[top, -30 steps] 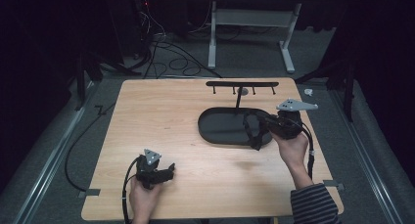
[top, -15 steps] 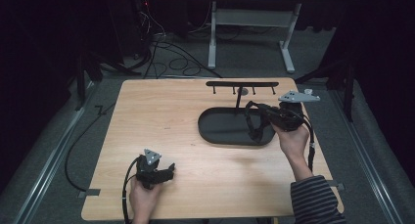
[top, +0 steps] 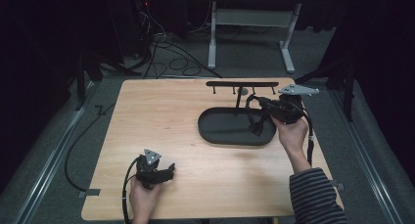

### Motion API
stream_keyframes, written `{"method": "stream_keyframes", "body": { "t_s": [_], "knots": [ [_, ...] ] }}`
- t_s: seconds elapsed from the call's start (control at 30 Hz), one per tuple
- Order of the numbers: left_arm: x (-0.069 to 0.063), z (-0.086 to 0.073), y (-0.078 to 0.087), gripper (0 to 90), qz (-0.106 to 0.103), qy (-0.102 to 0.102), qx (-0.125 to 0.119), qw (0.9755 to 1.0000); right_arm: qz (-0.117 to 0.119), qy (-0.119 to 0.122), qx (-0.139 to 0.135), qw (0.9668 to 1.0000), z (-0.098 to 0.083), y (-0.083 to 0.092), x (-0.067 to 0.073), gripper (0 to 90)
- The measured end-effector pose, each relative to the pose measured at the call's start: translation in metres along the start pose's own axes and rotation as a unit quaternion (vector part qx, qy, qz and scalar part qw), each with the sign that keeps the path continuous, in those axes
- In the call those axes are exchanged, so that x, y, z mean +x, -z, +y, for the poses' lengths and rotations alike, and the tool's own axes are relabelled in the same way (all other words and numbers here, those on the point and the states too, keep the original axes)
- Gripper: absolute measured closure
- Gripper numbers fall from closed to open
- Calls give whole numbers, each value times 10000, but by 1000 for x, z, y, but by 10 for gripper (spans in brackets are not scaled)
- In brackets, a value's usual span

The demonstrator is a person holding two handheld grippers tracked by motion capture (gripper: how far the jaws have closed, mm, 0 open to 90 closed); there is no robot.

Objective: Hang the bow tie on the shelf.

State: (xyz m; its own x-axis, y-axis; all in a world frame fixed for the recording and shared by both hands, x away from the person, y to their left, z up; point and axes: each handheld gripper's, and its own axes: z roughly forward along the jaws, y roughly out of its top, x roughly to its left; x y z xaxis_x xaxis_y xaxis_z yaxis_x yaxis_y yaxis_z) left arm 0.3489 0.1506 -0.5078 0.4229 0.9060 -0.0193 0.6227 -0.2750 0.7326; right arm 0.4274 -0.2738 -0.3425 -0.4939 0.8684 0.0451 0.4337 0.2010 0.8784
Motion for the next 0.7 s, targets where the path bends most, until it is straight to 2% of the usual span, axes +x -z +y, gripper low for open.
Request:
{"method": "stream_keyframes", "body": {
  "t_s": [0.7],
  "knots": [
    [0,0,0,185,-13,0,12,10000,-315,-146,30,9994,18,-22,-10,885]
  ]
}}
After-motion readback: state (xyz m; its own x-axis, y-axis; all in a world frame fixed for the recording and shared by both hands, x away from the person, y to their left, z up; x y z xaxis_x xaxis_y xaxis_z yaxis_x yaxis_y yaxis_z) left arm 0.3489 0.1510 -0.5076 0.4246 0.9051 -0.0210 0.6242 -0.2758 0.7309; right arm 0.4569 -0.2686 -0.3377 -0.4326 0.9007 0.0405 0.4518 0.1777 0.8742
